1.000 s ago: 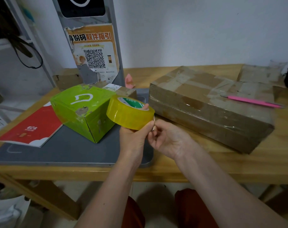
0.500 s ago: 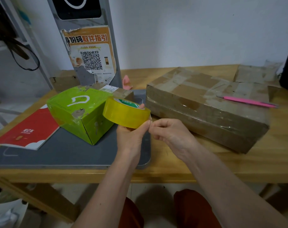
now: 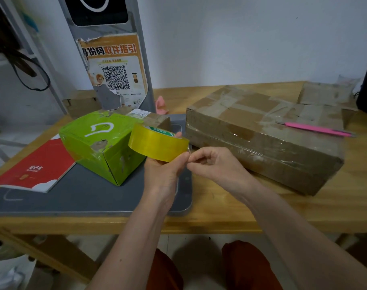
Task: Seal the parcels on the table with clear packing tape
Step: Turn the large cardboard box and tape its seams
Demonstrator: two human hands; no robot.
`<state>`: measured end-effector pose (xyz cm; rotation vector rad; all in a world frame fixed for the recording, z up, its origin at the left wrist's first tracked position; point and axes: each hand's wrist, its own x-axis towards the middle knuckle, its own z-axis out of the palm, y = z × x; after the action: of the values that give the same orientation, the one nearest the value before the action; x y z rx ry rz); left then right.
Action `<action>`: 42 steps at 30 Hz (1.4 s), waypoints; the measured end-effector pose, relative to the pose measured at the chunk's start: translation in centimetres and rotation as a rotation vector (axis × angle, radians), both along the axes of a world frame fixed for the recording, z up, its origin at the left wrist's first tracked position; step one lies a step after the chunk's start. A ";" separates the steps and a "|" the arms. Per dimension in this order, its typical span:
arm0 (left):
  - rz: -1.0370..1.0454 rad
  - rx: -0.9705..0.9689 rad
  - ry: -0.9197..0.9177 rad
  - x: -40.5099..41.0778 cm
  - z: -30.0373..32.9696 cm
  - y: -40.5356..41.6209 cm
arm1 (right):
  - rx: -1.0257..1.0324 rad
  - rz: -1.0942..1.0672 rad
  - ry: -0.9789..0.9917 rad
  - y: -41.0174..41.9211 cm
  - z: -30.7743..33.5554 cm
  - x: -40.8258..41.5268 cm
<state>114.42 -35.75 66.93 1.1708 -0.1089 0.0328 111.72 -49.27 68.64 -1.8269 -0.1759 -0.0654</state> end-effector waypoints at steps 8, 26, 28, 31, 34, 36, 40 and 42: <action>-0.069 -0.106 0.077 -0.3 0.9 0.0 | -0.394 -0.133 -0.552 -0.4 -1.6 1.1; -0.620 0.059 0.262 0.3 2.7 2.9 | -0.688 -0.143 -0.984 -2.3 -0.6 1.5; -0.605 -0.006 0.256 0.5 2.6 2.6 | -0.669 -0.103 -0.942 -2.6 -0.8 1.9; -0.530 0.003 0.243 1.0 2.0 2.3 | -0.603 -0.056 -0.864 -2.8 -1.4 2.1; -0.438 0.066 0.197 1.6 0.7 2.1 | -0.528 -0.070 -0.749 -2.4 -1.6 2.1; -0.288 0.238 0.098 2.1 -0.2 1.9 | -0.492 -0.105 -0.648 -2.1 -1.7 2.2; 0.002 0.687 -0.127 3.7 -1.8 1.8 | -0.547 -0.120 -0.367 -1.3 -2.5 2.3; 0.015 0.783 -0.185 4.7 -3.0 2.1 | -0.576 -0.137 -0.262 -1.0 -2.9 2.4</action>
<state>119.13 -33.61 63.89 1.9508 -0.2934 0.1195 114.08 -50.28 65.74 -2.4011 -0.2732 -0.3846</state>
